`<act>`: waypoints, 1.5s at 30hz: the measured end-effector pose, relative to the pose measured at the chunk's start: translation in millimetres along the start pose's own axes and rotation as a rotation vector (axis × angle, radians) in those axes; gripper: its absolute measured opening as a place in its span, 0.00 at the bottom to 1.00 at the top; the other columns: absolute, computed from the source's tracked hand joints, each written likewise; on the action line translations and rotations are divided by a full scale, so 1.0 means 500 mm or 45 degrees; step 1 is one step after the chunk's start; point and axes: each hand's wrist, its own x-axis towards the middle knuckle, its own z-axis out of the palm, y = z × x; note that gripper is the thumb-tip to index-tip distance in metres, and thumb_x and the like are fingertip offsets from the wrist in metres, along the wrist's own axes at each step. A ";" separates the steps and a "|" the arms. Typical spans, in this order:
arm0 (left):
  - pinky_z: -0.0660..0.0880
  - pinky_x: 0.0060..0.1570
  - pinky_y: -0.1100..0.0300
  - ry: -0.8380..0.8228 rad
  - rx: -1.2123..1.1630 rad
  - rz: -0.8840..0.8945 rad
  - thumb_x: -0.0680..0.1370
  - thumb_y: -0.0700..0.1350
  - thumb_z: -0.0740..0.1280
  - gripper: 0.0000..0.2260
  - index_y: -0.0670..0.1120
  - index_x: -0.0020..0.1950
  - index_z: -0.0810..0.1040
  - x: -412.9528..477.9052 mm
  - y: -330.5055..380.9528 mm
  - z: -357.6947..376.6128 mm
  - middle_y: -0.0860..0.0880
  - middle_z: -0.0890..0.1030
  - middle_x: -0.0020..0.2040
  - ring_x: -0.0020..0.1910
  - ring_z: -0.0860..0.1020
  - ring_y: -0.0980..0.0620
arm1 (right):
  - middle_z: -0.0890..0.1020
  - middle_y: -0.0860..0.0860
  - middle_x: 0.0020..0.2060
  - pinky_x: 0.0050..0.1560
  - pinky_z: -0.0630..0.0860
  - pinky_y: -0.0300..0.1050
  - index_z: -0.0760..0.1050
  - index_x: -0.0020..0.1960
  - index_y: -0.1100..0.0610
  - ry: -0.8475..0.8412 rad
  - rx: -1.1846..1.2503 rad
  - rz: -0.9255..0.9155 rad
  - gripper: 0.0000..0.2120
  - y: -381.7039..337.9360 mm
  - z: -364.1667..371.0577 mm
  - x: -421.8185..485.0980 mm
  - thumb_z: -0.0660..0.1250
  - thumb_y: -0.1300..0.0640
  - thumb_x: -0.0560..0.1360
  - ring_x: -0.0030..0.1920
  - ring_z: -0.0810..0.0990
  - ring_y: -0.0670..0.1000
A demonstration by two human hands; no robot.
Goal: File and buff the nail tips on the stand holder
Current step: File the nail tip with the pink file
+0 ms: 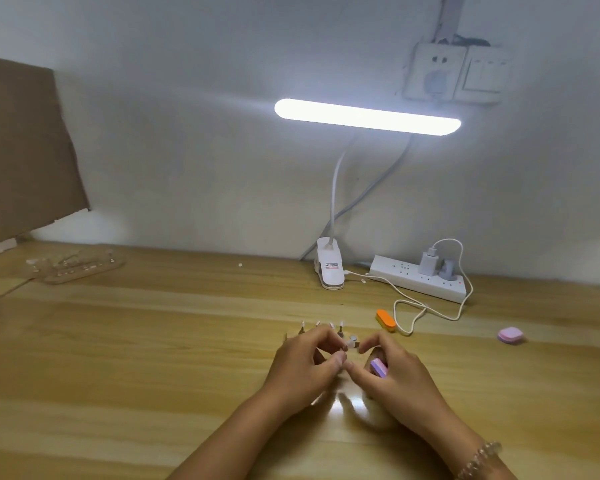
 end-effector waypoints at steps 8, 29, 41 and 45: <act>0.67 0.36 0.69 -0.016 0.058 0.052 0.78 0.48 0.67 0.09 0.58 0.40 0.74 0.001 0.002 0.000 0.63 0.79 0.39 0.32 0.74 0.63 | 0.69 0.46 0.52 0.44 0.75 0.48 0.65 0.50 0.47 0.052 -0.501 -0.017 0.11 0.008 -0.007 -0.003 0.65 0.44 0.76 0.45 0.78 0.53; 0.76 0.50 0.57 -0.095 0.219 0.075 0.77 0.45 0.69 0.06 0.57 0.49 0.83 -0.006 0.001 0.003 0.61 0.82 0.48 0.45 0.79 0.59 | 0.77 0.44 0.44 0.42 0.78 0.42 0.70 0.47 0.51 0.184 0.000 -0.098 0.18 0.013 0.003 -0.021 0.79 0.52 0.67 0.39 0.81 0.40; 0.75 0.47 0.56 -0.213 0.143 0.057 0.77 0.52 0.67 0.07 0.59 0.53 0.83 -0.008 0.009 -0.003 0.61 0.83 0.45 0.38 0.75 0.61 | 0.76 0.46 0.44 0.36 0.77 0.39 0.74 0.44 0.50 0.347 0.114 -0.284 0.14 0.017 0.017 -0.008 0.78 0.51 0.67 0.43 0.79 0.44; 0.76 0.50 0.53 -0.215 0.161 0.057 0.78 0.47 0.66 0.08 0.58 0.52 0.83 -0.008 0.010 -0.003 0.60 0.84 0.47 0.45 0.80 0.55 | 0.76 0.44 0.45 0.38 0.77 0.38 0.74 0.47 0.49 0.278 0.090 -0.381 0.16 0.016 0.023 -0.011 0.79 0.54 0.67 0.44 0.78 0.45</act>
